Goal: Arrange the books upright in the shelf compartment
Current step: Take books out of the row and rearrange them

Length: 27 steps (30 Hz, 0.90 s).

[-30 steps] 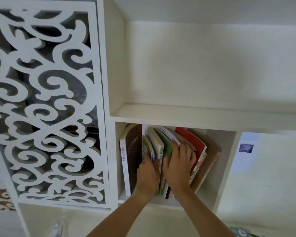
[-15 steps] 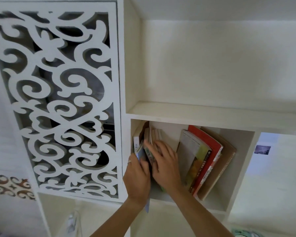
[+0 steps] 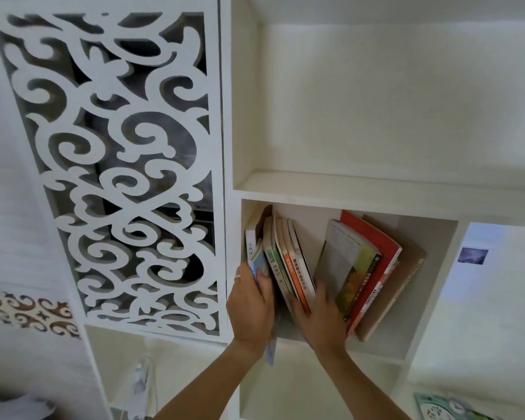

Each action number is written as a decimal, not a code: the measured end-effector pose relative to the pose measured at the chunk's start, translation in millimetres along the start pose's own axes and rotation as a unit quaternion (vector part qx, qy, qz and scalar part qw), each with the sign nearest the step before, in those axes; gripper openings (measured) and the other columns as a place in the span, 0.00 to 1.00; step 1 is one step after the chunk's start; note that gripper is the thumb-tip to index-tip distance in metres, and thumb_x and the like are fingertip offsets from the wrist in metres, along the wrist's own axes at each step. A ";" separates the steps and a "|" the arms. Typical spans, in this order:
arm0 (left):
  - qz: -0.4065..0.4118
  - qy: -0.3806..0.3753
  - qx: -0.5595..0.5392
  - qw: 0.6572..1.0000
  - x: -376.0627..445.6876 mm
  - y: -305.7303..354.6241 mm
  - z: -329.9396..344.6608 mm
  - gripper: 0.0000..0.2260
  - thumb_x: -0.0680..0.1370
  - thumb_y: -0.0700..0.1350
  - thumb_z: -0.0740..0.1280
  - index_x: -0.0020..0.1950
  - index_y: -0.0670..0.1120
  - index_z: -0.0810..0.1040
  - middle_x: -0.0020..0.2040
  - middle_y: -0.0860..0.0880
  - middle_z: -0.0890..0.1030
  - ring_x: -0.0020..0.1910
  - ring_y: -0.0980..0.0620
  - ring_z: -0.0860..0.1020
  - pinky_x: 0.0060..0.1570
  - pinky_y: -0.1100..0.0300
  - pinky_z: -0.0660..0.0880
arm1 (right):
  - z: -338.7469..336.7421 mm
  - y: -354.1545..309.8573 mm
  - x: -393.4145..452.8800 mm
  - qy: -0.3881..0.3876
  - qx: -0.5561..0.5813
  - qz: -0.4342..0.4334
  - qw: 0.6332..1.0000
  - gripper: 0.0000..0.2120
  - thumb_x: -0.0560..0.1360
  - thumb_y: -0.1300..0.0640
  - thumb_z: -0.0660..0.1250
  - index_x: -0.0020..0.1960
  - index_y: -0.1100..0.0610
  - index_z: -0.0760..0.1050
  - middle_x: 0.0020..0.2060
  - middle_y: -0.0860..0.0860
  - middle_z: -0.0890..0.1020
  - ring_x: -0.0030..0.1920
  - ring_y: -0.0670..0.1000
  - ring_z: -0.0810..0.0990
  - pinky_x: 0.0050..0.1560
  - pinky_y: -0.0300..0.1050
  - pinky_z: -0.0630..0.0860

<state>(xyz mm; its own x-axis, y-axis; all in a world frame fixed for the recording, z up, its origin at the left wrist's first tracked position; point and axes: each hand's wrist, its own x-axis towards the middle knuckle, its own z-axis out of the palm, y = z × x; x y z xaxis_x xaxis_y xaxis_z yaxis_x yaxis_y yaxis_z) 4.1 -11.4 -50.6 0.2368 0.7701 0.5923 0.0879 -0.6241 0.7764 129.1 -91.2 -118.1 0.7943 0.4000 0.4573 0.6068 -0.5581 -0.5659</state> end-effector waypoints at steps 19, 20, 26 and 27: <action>0.132 0.036 -0.111 0.984 -7.1 24.5 -13.7 0.16 0.85 0.57 0.54 0.52 0.45 0.71 0.38 0.53 0.73 0.31 0.54 0.74 0.27 0.64 0.72 | 40.7 -32.0 -9.3 -0.044 -0.112 -0.012 0.993 0.37 0.80 0.30 0.46 0.68 0.58 0.73 0.34 0.46 0.83 0.27 0.42 0.77 0.27 0.31 0.59; 0.132 0.037 -0.109 0.985 -7.3 26.9 -14.0 0.16 0.84 0.59 0.53 0.53 0.48 0.70 0.38 0.52 0.74 0.31 0.53 0.75 0.27 0.61 0.74 | 44.9 -33.1 -8.1 -0.027 -0.106 -0.030 0.994 0.41 0.80 0.29 0.41 0.63 0.59 0.77 0.29 0.45 0.80 0.22 0.41 0.71 0.26 0.29 0.53; 0.127 0.049 -0.072 0.988 -8.0 35.1 -15.2 0.15 0.84 0.61 0.51 0.52 0.51 0.67 0.39 0.48 0.75 0.30 0.51 0.74 0.26 0.58 0.75 | 40.4 -10.8 2.4 -0.166 -0.072 -0.015 0.983 0.40 0.81 0.35 0.59 0.81 0.58 0.49 0.54 0.53 0.84 0.46 0.53 0.84 0.42 0.44 0.74; 0.125 0.049 -0.066 0.989 -8.5 35.4 -15.0 0.13 0.84 0.59 0.51 0.52 0.51 0.67 0.39 0.49 0.75 0.30 0.52 0.74 0.26 0.59 0.74 | 35.7 -9.9 4.5 -0.196 -0.059 -0.002 0.979 0.42 0.80 0.35 0.60 0.81 0.57 0.46 0.57 0.54 0.83 0.50 0.55 0.85 0.45 0.45 0.75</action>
<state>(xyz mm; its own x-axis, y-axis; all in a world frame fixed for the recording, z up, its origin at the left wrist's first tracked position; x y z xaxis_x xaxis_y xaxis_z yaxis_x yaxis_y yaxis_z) -9.3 -38.0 -24.9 0.1404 0.6065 0.7826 -0.0906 -0.7793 0.6201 127.7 -57.9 -135.0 0.7558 0.6379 0.1478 0.6209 -0.6263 -0.4714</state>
